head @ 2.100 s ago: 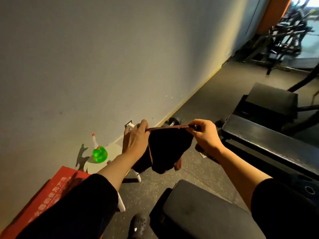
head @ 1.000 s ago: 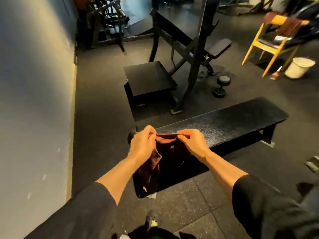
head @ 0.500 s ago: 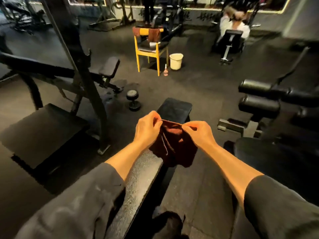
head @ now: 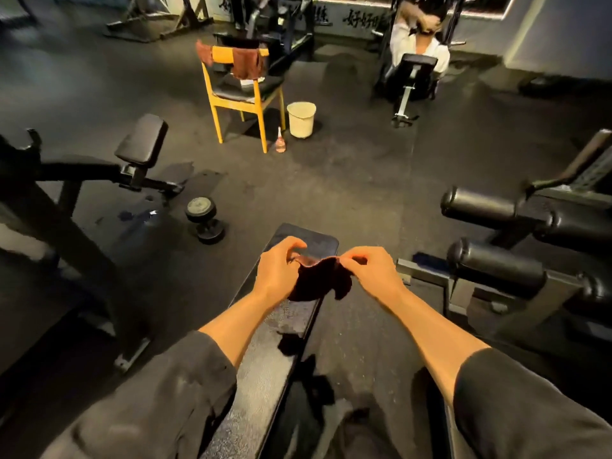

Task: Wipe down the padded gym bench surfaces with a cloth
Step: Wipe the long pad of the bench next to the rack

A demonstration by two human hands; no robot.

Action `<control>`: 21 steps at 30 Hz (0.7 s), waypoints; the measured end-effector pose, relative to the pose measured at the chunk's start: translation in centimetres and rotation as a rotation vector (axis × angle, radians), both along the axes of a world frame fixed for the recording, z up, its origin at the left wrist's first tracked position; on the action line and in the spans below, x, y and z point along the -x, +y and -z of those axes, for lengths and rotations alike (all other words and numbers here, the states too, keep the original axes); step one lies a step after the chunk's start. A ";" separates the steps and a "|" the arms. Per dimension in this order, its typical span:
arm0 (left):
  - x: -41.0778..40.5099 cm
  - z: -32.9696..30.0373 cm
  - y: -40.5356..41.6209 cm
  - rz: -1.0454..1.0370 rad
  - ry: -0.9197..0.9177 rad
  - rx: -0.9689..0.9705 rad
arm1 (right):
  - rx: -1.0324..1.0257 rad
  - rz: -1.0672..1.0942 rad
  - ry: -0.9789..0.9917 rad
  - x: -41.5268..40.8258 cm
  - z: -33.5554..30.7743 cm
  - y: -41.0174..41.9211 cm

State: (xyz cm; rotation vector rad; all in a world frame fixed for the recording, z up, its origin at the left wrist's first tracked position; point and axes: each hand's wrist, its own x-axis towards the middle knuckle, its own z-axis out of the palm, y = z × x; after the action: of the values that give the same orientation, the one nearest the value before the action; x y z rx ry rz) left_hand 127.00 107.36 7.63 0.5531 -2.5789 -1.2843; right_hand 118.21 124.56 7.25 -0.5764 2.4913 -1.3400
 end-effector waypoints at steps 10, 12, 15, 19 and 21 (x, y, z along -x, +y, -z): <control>21.6 4.0 -3.6 -0.246 0.022 -0.242 | 0.105 -0.310 -0.089 22.6 3.5 -9.0; 25.3 3.5 -4.3 -0.298 0.005 -0.192 | 0.087 -0.356 -0.099 27.0 3.1 -9.9; 30.9 2.8 -6.6 -0.369 -0.002 -0.082 | 0.097 -0.316 -0.133 34.3 2.2 -11.7; 37.3 2.3 -10.3 -0.408 -0.012 -0.002 | 0.106 -0.267 -0.158 42.6 1.4 -14.8; 40.6 2.1 -12.2 -0.394 0.014 0.026 | 0.107 -0.268 -0.116 46.1 1.1 -16.7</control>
State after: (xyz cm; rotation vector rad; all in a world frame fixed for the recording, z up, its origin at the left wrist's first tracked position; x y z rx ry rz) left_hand 86.38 95.14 5.56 0.9825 -2.3127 -1.1120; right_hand 72.13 107.90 6.15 -0.7993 2.1716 -1.3643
